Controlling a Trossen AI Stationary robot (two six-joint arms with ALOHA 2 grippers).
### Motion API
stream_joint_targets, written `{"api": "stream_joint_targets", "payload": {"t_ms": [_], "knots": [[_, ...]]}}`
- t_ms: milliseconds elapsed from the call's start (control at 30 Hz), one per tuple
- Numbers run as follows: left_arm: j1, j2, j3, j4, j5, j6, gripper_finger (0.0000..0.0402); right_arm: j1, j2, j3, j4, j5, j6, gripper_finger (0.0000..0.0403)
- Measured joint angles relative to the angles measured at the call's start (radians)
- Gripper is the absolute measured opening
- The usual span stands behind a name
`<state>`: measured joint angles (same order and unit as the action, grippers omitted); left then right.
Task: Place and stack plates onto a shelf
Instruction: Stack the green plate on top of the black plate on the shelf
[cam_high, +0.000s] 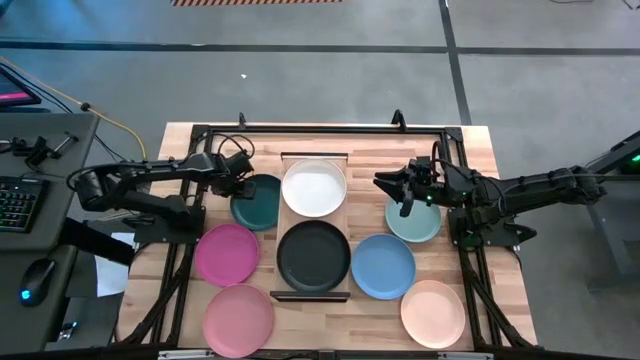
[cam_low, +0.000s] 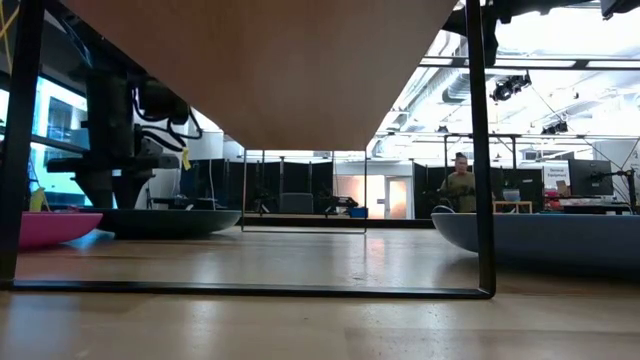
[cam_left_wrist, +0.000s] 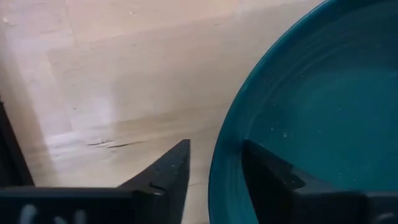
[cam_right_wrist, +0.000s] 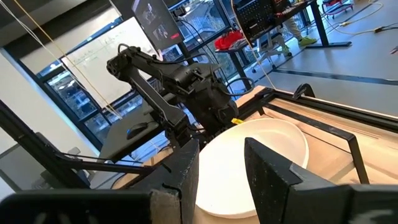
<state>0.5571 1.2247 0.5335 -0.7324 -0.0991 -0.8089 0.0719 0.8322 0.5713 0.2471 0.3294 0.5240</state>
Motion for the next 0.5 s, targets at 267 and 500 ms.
{"api": "stream_joint_targets", "payload": {"t_ms": [267, 500], "knots": [[0.0, -0.005, 0.004, -0.01, -0.031, 0.065, 0.0013, 0.0, 0.0, 0.0, -0.019, 0.0, 0.0, 0.011], [0.037, -0.062, 0.02, -0.057, -0.096, 0.061, 0.0006, 0.0, 0.0, 0.0, -0.019, 0.0, 0.0, 0.011]]}}
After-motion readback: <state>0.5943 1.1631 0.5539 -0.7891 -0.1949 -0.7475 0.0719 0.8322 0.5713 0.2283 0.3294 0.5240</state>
